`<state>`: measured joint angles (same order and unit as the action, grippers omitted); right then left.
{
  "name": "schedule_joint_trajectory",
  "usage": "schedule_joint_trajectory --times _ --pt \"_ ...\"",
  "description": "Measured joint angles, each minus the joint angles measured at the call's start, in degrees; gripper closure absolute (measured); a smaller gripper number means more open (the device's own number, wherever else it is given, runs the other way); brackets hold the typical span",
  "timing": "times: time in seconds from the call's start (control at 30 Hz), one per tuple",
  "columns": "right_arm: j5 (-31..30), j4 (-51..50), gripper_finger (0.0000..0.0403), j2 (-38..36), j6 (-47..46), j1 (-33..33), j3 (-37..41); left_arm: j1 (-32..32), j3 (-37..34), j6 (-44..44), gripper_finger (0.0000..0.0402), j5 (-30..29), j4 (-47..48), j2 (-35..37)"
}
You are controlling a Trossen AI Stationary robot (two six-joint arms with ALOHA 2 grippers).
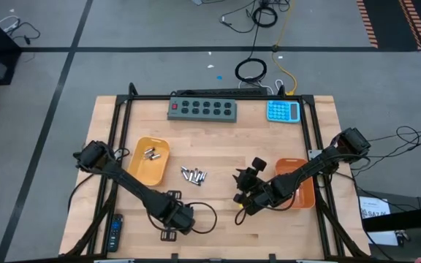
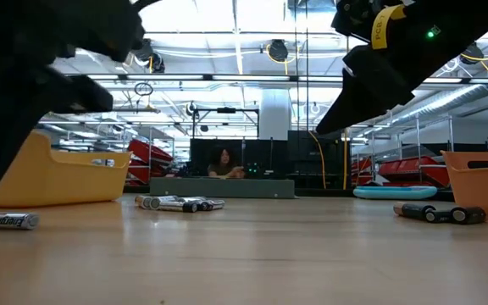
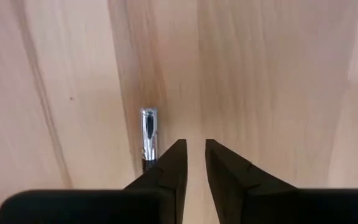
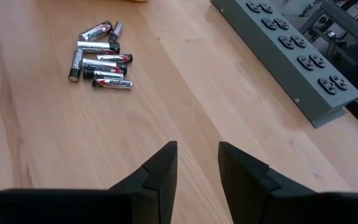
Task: Sort batteries
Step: Put the silver battery into the yellow bin
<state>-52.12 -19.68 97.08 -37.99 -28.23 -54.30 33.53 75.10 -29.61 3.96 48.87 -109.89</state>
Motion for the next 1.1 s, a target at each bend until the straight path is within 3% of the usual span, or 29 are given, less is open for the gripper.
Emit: schedule_joint_trajectory --times 0.17,0.5,0.8,0.9,0.97,1.03,1.1 --pt "0.0 -0.34 0.0296 0.0 -0.33 0.0 0.0 1.09 0.22 -1.39 0.0321 -4.53 1.84 0.03" --pt "0.0 -0.33 0.0296 0.0 -0.34 0.0 0.0 2.61 -0.02 -3.04 0.0205 -10.68 2.91 0.05" --pt "0.0 -0.29 0.0296 0.0 -0.37 0.0 0.0 2.61 -4.02 -4.47 0.02 -8.96 -2.09 -0.36" --pt "0.0 -0.28 0.0296 0.0 -0.37 0.0 0.0 2.54 -4.88 -3.88 0.0226 -8.98 -2.5 -0.32" --pt "0.0 -0.27 0.0296 0.0 -0.38 0.0 0.0 2.51 -5.02 -2.96 0.0279 -9.25 -2.66 -0.32" --pt "0.0 -0.28 0.0296 0.0 -0.38 0.0 0.0 2.59 -5.04 -2.47 0.0355 -10.45 -2.2 -0.32" --pt "0.0 -0.27 0.0296 0.01 -0.38 0.0 0.0 2.5 -5.04 -1.35 0.038 -11.79 -1.7 -0.32"
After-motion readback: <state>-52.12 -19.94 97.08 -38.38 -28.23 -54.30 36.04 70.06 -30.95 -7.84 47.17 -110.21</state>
